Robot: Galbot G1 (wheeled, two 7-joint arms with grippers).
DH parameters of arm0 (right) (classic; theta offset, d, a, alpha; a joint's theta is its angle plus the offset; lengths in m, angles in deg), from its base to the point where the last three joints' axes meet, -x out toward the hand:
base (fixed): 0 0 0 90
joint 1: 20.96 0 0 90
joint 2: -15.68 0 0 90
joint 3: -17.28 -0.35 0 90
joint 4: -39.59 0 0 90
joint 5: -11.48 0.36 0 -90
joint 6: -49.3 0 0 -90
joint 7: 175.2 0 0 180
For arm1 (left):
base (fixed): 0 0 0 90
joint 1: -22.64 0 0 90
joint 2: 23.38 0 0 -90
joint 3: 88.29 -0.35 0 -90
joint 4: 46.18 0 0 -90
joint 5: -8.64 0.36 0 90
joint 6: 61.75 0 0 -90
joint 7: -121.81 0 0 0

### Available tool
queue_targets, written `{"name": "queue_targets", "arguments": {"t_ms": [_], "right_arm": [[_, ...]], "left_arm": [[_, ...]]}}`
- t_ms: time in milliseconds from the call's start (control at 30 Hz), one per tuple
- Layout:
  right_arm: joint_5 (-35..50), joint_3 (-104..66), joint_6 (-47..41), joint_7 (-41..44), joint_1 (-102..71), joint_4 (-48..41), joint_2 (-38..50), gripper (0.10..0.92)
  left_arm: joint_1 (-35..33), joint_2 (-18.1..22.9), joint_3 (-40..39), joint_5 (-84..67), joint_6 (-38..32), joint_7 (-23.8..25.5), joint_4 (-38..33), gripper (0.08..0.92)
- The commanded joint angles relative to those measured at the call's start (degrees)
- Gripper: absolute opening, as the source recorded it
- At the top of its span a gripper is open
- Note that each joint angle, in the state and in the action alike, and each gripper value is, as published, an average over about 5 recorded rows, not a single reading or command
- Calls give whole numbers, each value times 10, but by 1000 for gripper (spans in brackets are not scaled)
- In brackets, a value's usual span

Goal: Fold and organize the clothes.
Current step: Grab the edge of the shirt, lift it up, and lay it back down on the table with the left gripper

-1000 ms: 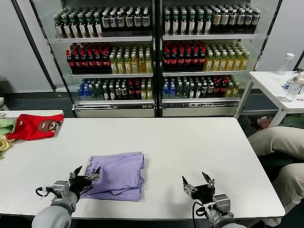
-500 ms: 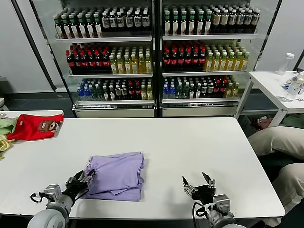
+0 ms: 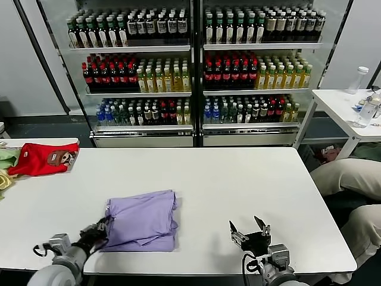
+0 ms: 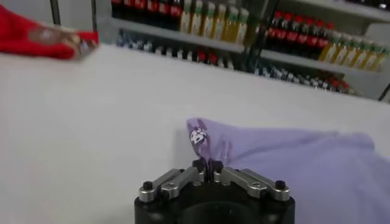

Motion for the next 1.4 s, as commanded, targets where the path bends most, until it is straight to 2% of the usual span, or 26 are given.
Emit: {"name": "queue_targets", "arguments": {"t_ms": [33, 133, 200, 267, 333, 467, 633, 733, 833, 1000, 1133, 1300, 1400], "right_arm": [[1, 1, 1, 0, 1, -2, 0, 823], [2, 1, 2, 1, 3, -3, 1, 823], [2, 1, 2, 1, 5, -3, 1, 823], [3, 2, 2, 1, 7, -4, 0, 823], [2, 4, 3, 1, 9, -5, -2, 823], [-1, 7, 2, 1, 8, -7, -8, 823], [-8, 2, 2, 1, -4, -4, -11, 823], [-11, -2, 1, 1, -12, 1, -10, 823], [-13, -5, 2, 1, -17, 3, -10, 823], [-13, -3, 2, 1, -16, 3, -12, 823], [-14, -2, 2, 2, -13, 1, -11, 823], [-11, 1, 2, 8, 12, -8, -8, 823], [-6, 14, 2, 16, 51, -25, -12, 823]], "left_arm": [[-9, -78, 276, -27, 61, 58, -65, 112], [-11, -120, 335, -18, 62, 98, -18, 112], [-13, -141, 344, -10, 62, 116, 6, 112], [-15, -150, 328, -3, 62, 120, 12, 112], [-15, -141, 282, -1, 61, 111, -6, 112], [-6, -79, 119, 3, 61, 72, -98, 112], [41, 38, -148, 68, 61, 23, -184, 112], [81, 94, -255, 109, 61, 1, -183, 112], [114, 129, -303, 136, 61, -10, -145, 112], [161, 163, -314, 138, 31, -47, -70, 149], [176, 160, -292, 121, 16, -67, -82, 254], [172, 97, -204, 151, -14, -49, -114, 402], [157, 40, -119, 198, -58, -18, -82, 488]]}}
